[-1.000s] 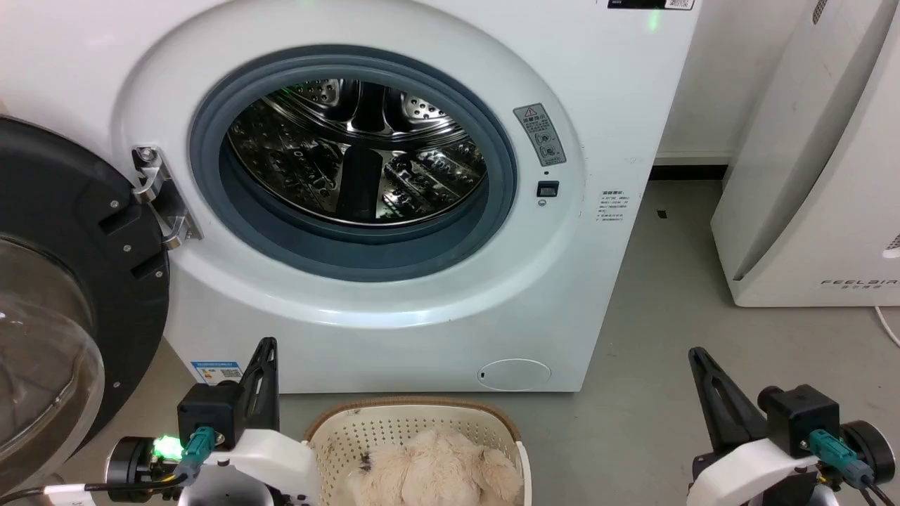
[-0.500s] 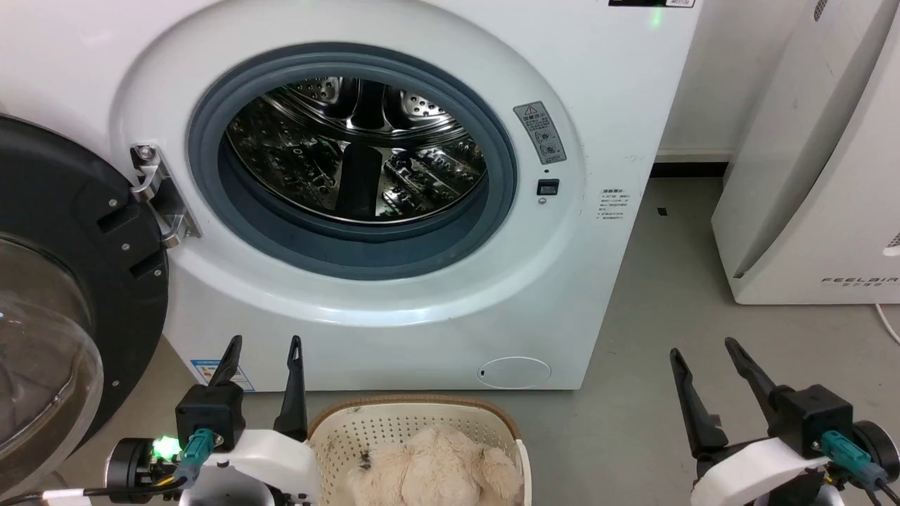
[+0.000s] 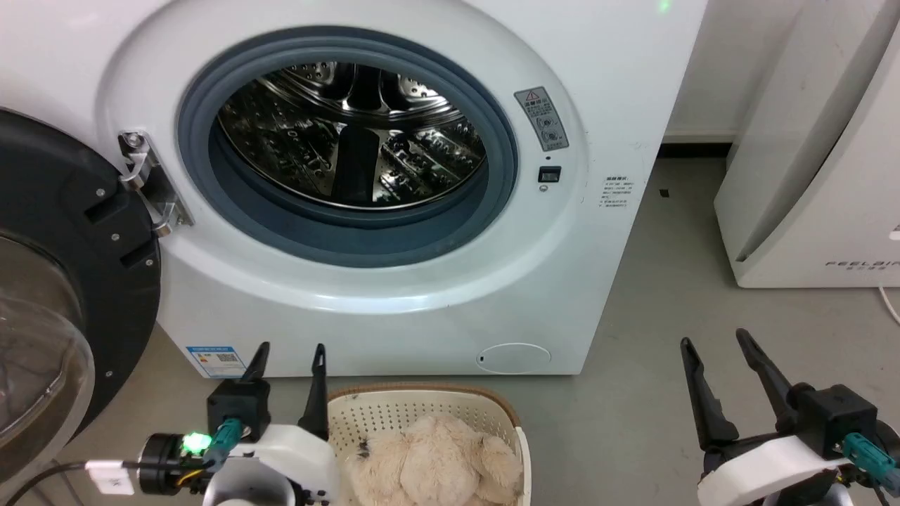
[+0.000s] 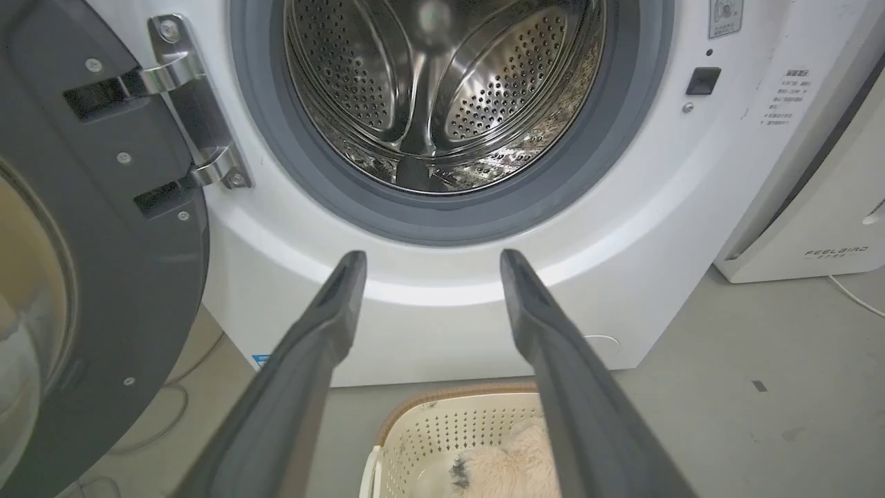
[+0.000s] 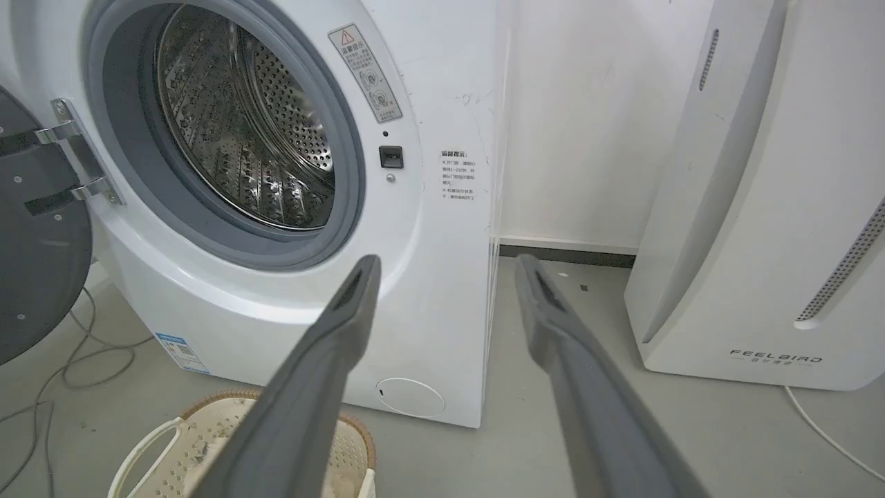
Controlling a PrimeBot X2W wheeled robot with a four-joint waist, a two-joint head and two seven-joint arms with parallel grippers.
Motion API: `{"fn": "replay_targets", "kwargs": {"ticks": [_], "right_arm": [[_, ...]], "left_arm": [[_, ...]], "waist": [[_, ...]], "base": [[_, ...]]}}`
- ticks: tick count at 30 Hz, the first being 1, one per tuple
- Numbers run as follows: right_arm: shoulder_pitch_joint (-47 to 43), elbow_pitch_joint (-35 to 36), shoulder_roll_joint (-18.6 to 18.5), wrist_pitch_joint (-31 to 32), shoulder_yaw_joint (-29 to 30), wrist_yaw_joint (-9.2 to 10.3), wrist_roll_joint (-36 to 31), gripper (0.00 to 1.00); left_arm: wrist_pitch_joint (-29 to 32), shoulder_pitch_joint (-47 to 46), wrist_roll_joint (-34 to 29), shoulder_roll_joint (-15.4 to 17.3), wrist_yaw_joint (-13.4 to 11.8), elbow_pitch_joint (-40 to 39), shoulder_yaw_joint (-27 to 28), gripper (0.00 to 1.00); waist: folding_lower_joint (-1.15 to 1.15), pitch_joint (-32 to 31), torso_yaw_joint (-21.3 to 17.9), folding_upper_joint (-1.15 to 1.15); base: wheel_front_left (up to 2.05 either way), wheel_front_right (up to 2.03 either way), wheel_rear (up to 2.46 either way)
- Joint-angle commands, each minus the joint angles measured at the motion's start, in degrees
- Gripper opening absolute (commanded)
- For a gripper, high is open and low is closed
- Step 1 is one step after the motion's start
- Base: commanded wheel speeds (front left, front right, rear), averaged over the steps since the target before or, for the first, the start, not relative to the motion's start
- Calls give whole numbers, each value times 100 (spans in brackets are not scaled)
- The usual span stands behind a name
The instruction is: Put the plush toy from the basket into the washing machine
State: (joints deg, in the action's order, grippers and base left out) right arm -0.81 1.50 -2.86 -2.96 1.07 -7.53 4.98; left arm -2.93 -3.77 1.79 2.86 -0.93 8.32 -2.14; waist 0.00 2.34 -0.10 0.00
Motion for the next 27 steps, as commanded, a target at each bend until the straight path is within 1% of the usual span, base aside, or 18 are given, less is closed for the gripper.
{"fn": "replay_targets", "kwargs": {"ticks": [1, 6, 7, 8, 13, 18, 27], "right_arm": [[117, 58, 0, -91, 19, 1, 110, 100], [198, 91, 0, -150, 18, 1, 190, 100], [198, 91, 0, -150, 18, 1, 190, 100], [237, 106, 0, -174, 17, 1, 225, 100], [342, 150, 0, -233, -11, 1, 313, 100], [422, 192, -1, -281, -65, 2, 398, 100], [583, 294, -1, -388, -121, 2, 598, 100]], "left_arm": [[-87, -291, 46, 2, 67, 407, -103, 100], [-85, -599, 55, 1, 160, 935, -252, 100], [-85, -599, 55, 1, 160, 935, -252, 100], [-55, -724, 62, 1, 202, 1136, -322, 100], [29, -1027, 75, 1, 275, 1598, -494, 100], [131, -1245, 87, 16, 321, 1918, -609, 100], [444, -1669, 124, 135, 397, 2513, -862, 100]], "waist": [[0, 124, -24, 0], [0, 319, -71, 0], [0, 319, -71, 0], [0, 405, -94, 0], [0, 648, -170, 0], [0, 870, -260, 0], [0, 1396, -492, 0]], "base": [[0, 0, 0], [0, 0, 0], [0, 0, 0], [0, 0, 0], [0, 0, 0], [0, 0, 0], [0, 0, 0]]}}
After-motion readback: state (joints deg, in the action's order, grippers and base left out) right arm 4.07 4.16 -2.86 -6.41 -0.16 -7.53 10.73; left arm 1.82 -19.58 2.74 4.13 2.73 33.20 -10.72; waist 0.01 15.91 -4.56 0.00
